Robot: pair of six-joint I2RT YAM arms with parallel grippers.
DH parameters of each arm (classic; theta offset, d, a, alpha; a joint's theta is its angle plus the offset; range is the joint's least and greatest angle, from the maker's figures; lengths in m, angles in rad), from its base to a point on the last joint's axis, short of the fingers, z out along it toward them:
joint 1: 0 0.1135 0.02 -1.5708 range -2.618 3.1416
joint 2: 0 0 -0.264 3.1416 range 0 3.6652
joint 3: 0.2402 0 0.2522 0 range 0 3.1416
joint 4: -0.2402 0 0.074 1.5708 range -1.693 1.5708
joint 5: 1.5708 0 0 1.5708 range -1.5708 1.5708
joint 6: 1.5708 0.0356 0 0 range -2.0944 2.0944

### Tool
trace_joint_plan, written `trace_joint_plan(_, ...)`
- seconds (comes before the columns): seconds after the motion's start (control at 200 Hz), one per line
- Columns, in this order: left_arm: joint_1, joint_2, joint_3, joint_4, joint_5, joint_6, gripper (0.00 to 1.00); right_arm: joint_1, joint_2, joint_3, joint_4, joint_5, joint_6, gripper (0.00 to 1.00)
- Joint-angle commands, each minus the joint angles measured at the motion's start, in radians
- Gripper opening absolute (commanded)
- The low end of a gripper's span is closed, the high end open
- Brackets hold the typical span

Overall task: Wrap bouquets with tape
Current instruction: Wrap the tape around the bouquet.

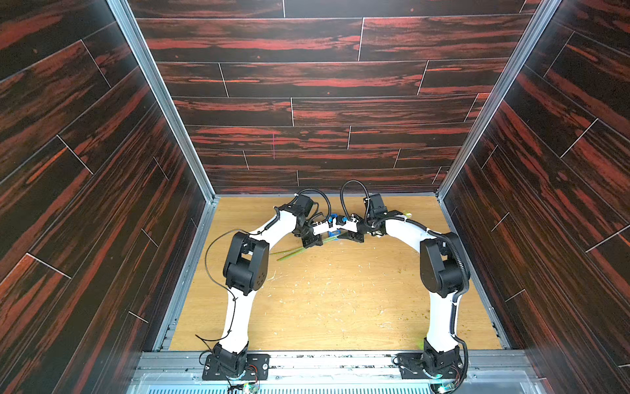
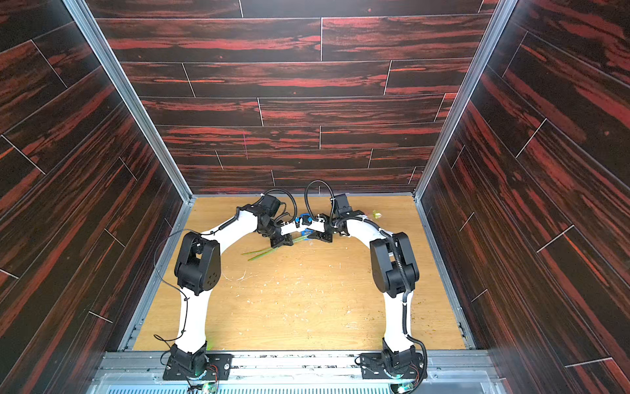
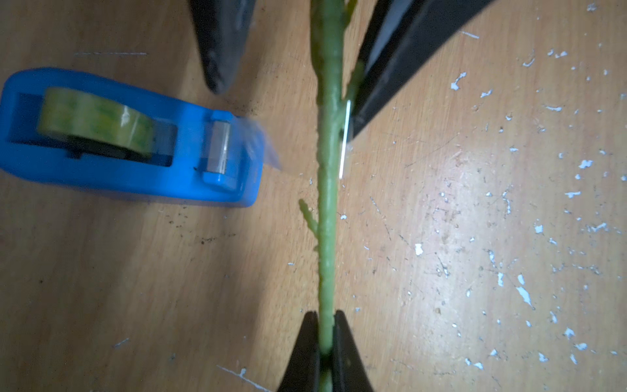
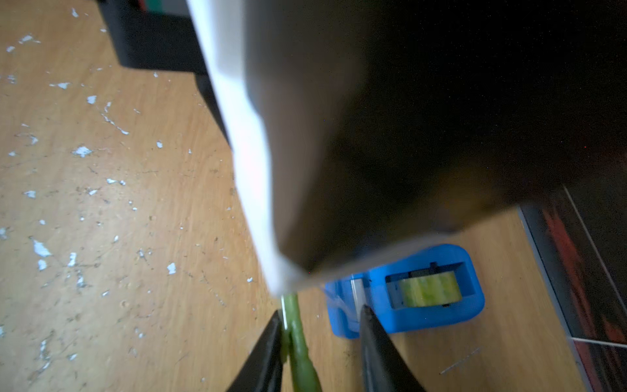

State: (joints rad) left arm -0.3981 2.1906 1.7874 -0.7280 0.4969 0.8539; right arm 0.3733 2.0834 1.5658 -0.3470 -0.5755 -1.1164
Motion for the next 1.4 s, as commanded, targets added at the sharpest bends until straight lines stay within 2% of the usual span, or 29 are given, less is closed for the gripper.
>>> trace_joint_plan(0.0,0.005,-0.083,-0.002,0.021,0.069,0.002,0.0,0.007,0.061,0.017,-0.076,-0.043,-0.029,0.38)
trace_joint_plan(0.361,0.007,-0.118,-0.055,0.042,0.066,0.057,0.0,0.003,0.126,0.133,-0.211,-0.072,-0.028,0.38)
trace_joint_plan(0.591,0.009,-0.13,-0.058,0.067,0.072,0.028,0.0,0.003,0.148,0.162,-0.253,-0.066,-0.034,0.39)
trace_joint_plan(0.681,0.01,-0.132,-0.056,0.082,0.086,0.009,0.0,0.004,0.149,0.16,-0.26,-0.063,-0.049,0.35)
trace_joint_plan(0.857,0.01,-0.132,-0.046,0.09,0.091,-0.006,0.0,0.004,0.141,0.153,-0.27,-0.066,-0.072,0.2)
trace_joint_plan(1.007,0.016,-0.131,-0.042,0.099,0.105,-0.031,0.0,0.004,0.129,0.153,-0.285,-0.063,-0.104,0.0)
trace_joint_plan(1.283,0.023,-0.131,-0.06,0.105,0.114,-0.037,0.0,0.004,0.102,0.152,-0.275,-0.057,-0.122,0.0)
trace_joint_plan(1.393,0.028,-0.13,-0.071,0.101,0.133,-0.036,0.06,0.006,0.085,0.131,-0.248,-0.045,-0.126,0.0)
